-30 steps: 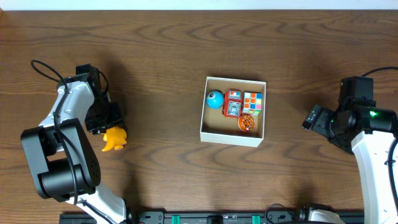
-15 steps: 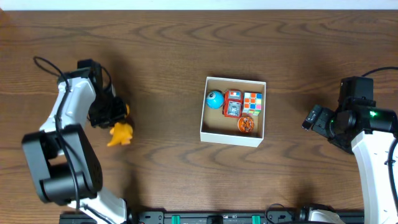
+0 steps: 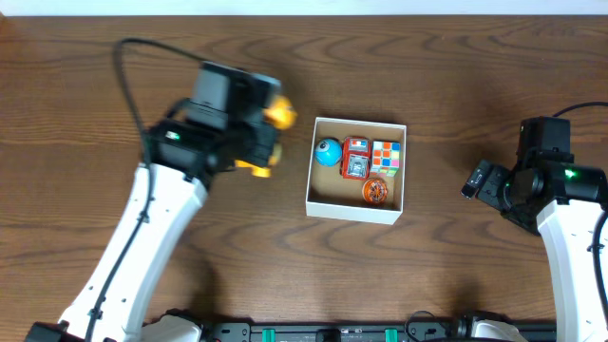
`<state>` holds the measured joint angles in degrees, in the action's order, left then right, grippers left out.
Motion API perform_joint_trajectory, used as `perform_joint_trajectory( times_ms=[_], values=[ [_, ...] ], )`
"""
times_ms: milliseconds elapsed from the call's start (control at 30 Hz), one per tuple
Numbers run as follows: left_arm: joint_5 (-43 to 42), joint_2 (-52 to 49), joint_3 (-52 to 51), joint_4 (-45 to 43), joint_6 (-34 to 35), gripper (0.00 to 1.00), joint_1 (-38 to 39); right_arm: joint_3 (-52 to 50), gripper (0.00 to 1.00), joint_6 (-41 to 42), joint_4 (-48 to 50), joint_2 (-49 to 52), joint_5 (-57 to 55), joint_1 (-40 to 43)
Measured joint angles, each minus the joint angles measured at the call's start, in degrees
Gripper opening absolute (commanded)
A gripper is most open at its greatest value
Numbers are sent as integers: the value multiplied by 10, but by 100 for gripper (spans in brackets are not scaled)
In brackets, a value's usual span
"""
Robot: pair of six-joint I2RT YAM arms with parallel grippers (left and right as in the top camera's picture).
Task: Pack container
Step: 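Lift the dinosaur with the left gripper and carry it over the box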
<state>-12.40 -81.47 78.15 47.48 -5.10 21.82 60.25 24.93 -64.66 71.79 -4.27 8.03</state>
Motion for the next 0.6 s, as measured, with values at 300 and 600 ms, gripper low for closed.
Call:
perform_joint_trajectory(
  times_ms=[300, 600],
  values=[
    [-5, -57, 0, -67, -154, 15, 164, 0, 99, 0, 0, 0, 0, 0],
    [-5, -159, 0, -79, -207, 15, 214, 0, 99, 0, 0, 0, 0, 0]
  ],
)
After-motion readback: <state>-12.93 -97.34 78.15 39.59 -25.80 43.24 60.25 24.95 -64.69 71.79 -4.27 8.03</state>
